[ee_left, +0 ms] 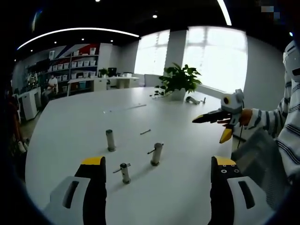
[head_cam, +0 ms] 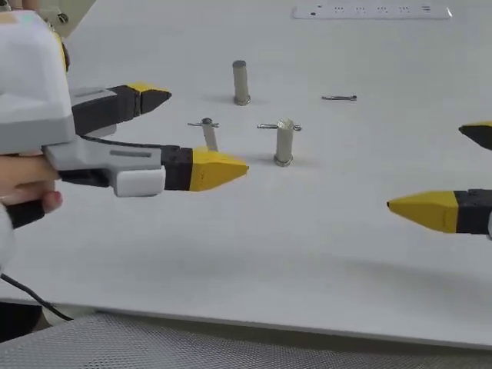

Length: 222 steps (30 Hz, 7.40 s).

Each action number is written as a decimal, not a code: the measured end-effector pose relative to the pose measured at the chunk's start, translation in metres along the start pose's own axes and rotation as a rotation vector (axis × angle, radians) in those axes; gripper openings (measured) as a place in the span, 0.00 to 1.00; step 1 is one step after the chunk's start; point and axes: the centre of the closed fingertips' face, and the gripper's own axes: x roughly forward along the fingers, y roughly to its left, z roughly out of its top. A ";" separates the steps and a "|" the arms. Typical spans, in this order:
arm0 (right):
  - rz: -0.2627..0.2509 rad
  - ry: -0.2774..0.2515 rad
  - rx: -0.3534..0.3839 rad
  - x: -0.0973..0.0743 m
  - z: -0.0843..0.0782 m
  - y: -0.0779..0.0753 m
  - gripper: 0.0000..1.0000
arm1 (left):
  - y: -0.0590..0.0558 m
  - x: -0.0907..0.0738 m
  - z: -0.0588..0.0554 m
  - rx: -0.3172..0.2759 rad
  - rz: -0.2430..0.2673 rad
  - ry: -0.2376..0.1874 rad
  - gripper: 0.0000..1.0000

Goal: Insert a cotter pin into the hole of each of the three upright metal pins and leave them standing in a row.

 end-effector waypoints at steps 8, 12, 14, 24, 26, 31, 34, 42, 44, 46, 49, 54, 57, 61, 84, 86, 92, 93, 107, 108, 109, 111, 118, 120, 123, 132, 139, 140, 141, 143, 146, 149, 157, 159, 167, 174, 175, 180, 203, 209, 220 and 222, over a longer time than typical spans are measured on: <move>-0.017 0.012 -0.008 0.000 -0.002 -0.003 0.97 | 0.017 0.010 0.018 0.033 0.007 -0.008 0.91; -0.024 0.013 -0.009 0.000 -0.002 -0.004 0.96 | 0.029 0.018 0.027 0.046 0.005 -0.011 0.91; -0.024 0.010 -0.005 0.000 -0.002 -0.004 0.96 | 0.037 0.023 0.030 0.054 0.005 -0.009 0.90; -0.029 0.021 0.010 -0.001 -0.009 -0.009 0.95 | 0.070 0.046 0.033 0.064 -0.002 0.025 0.86; -0.035 0.028 0.015 -0.002 -0.011 -0.010 0.95 | 0.074 0.054 0.029 0.074 -0.018 0.053 0.86; -0.044 0.036 0.032 -0.004 -0.015 -0.012 0.94 | 0.083 0.068 0.026 0.081 -0.034 0.082 0.85; -0.052 0.038 0.035 -0.005 -0.016 -0.013 0.94 | 0.090 0.076 0.025 0.094 -0.039 0.105 0.82; -0.058 0.038 0.047 -0.006 -0.019 -0.013 0.94 | 0.102 0.095 0.024 0.102 -0.065 0.144 0.80; -0.060 0.038 0.047 -0.006 -0.019 -0.013 0.93 | 0.106 0.097 0.023 0.112 -0.064 0.155 0.80; -0.061 0.041 0.043 -0.005 -0.018 -0.013 0.93 | 0.110 0.100 0.022 0.114 -0.065 0.157 0.80; -0.060 0.036 0.041 -0.005 -0.016 -0.013 0.93 | 0.115 0.105 0.016 0.115 -0.070 0.187 0.79; -0.047 0.035 0.033 -0.003 -0.015 -0.011 0.93 | 0.117 0.111 0.010 0.111 -0.080 0.205 0.79; -0.042 0.045 0.026 -0.001 -0.016 -0.011 0.93 | 0.120 0.116 0.005 0.118 -0.084 0.228 0.79; -0.034 0.046 0.022 -0.001 -0.014 -0.009 0.93 | 0.125 0.119 0.001 0.109 -0.081 0.239 0.78; -0.041 0.044 0.016 -0.004 -0.012 -0.006 0.92 | 0.114 0.135 -0.020 0.150 -0.141 0.295 0.60; -0.043 0.043 0.019 -0.004 -0.012 -0.007 0.92 | 0.113 0.137 -0.021 0.153 -0.146 0.292 0.55; -0.045 0.046 0.024 -0.004 -0.015 -0.007 0.92 | 0.111 0.140 -0.025 0.176 -0.158 0.300 0.43; -0.045 0.047 0.025 -0.004 -0.015 -0.007 0.92 | 0.111 0.140 -0.025 0.177 -0.158 0.301 0.42; -0.033 0.048 0.021 -0.002 -0.017 -0.004 0.90 | 0.115 0.146 -0.017 0.172 -0.132 0.255 0.17; -0.032 0.047 0.019 -0.002 -0.017 -0.004 0.90 | 0.114 0.146 -0.017 0.172 -0.138 0.255 0.15; -0.032 0.047 0.019 -0.003 -0.016 -0.005 0.90 | 0.112 0.146 -0.017 0.177 -0.147 0.256 0.13; -0.033 0.044 0.018 -0.003 -0.016 -0.005 0.90 | 0.110 0.145 -0.017 0.227 -0.151 0.263 0.11; -0.037 0.044 0.024 -0.005 -0.018 -0.006 0.90 | 0.105 0.145 -0.017 0.244 -0.137 0.274 0.10; -0.038 0.042 0.024 -0.005 -0.017 -0.005 0.90 | 0.111 0.147 -0.017 0.262 -0.132 0.281 0.10; -0.039 0.036 0.025 -0.004 -0.017 -0.006 0.90 | 0.114 0.149 -0.016 0.269 -0.122 0.284 0.10; -0.039 0.029 0.018 -0.005 -0.014 -0.007 0.90 | 0.111 0.140 0.012 0.275 -0.094 0.232 0.10; -0.045 0.010 0.013 -0.007 -0.011 -0.009 0.90 | 0.103 0.126 0.026 0.288 -0.097 0.193 0.10; -0.045 0.010 0.012 -0.007 -0.011 -0.009 0.90 | 0.099 0.123 0.028 0.290 -0.098 0.190 0.10; -0.044 0.010 0.009 -0.007 -0.011 -0.008 0.90 | 0.096 0.119 0.031 0.297 -0.102 0.186 0.10; -0.041 0.009 0.005 -0.008 -0.010 -0.005 0.90 | 0.096 0.115 0.033 0.308 -0.111 0.177 0.10; -0.037 0.004 0.002 -0.008 -0.008 -0.003 0.90 | 0.090 0.107 0.037 0.325 -0.123 0.156 0.10; -0.033 0.000 0.002 -0.007 -0.006 -0.001 0.90 | 0.076 0.098 0.040 0.344 -0.145 0.148 0.10; -0.015 -0.001 -0.005 -0.005 -0.005 0.005 0.90 | 0.044 0.080 0.039 0.361 -0.193 0.117 0.10; -0.008 0.001 -0.007 -0.004 -0.005 0.007 0.90 | 0.035 0.078 0.035 0.363 -0.202 0.119 0.10; 0.021 0.016 -0.013 -0.003 -0.009 0.016 0.91 | 0.004 0.075 0.011 0.340 -0.246 0.123 0.10; 0.032 0.018 -0.010 -0.004 -0.012 0.021 0.91 | -0.018 0.074 -0.008 0.335 -0.276 0.155 0.10; 0.033 0.018 -0.011 -0.004 -0.012 0.022 0.91 | -0.021 0.074 -0.010 0.341 -0.286 0.160 0.10; 0.042 0.019 -0.013 -0.004 -0.014 0.026 0.92 | -0.037 0.079 -0.021 0.356 -0.315 0.179 0.10; 0.071 0.039 0.004 0.000 -0.024 0.038 0.91 | -0.078 0.106 -0.049 0.357 -0.325 0.212 0.10; 0.073 0.046 0.007 0.000 -0.027 0.039 0.91 | -0.085 0.109 -0.055 0.351 -0.340 0.232 0.10; 0.076 0.051 0.005 0.000 -0.027 0.043 0.91 | -0.084 0.112 -0.060 0.331 -0.341 0.219 0.10; 0.077 0.052 0.003 0.001 -0.027 0.041 0.91 | -0.083 0.112 -0.063 0.332 -0.341 0.222 0.10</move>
